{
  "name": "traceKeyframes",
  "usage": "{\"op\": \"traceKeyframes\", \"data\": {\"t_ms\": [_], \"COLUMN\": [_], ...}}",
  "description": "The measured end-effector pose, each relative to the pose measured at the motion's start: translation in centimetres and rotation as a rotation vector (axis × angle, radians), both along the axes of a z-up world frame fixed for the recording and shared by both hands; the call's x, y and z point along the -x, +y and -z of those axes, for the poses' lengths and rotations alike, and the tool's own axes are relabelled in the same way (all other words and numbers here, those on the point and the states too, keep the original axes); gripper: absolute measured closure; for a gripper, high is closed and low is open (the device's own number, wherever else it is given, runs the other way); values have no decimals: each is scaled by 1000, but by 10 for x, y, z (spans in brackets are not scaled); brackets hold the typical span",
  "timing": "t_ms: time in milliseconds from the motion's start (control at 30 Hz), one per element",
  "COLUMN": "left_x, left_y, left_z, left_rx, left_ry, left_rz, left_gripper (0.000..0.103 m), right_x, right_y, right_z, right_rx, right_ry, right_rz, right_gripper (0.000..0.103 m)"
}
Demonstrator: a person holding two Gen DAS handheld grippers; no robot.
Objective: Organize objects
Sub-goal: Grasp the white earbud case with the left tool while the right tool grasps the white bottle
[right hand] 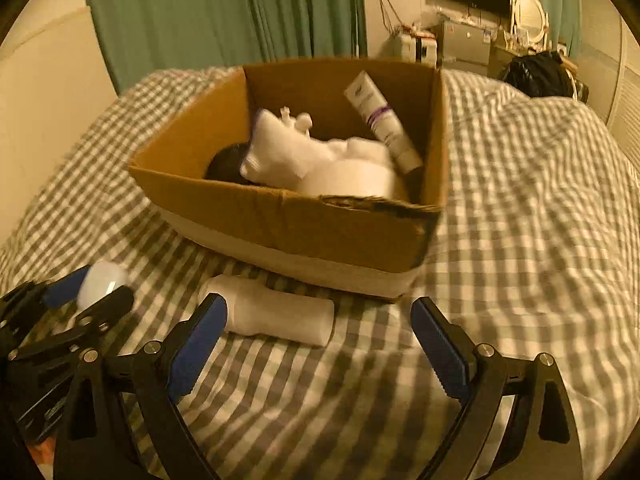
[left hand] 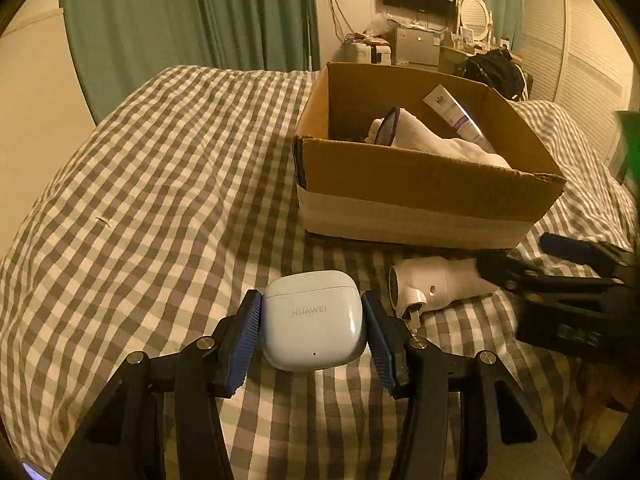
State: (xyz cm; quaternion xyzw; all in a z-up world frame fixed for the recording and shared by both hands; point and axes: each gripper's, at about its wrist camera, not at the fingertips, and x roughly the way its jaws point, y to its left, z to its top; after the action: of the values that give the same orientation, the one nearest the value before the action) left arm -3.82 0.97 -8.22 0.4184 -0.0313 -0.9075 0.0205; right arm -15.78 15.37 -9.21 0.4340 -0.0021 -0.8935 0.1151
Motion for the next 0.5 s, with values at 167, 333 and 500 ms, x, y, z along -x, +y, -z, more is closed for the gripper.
{"op": "traceKeyframes", "data": {"t_ms": [167,333,500], "left_x": [17,21,22], "left_y": [-3,-5,-11], "left_z": [5,7,7], "left_rx": [-3,-11,-34], "left_ry": [-13,-22,-27], "left_rz": [5,-4,-15], "left_gripper": [51,51,51], "right_x": [17,31,34], "right_y": [-6,-7,-6], "right_z": [19,35,42], "right_rx": [5,78,140], "right_ry": [-86,-153,-189], "right_rz": [-8,-4,-13], "right_gripper": [10,10,15]}}
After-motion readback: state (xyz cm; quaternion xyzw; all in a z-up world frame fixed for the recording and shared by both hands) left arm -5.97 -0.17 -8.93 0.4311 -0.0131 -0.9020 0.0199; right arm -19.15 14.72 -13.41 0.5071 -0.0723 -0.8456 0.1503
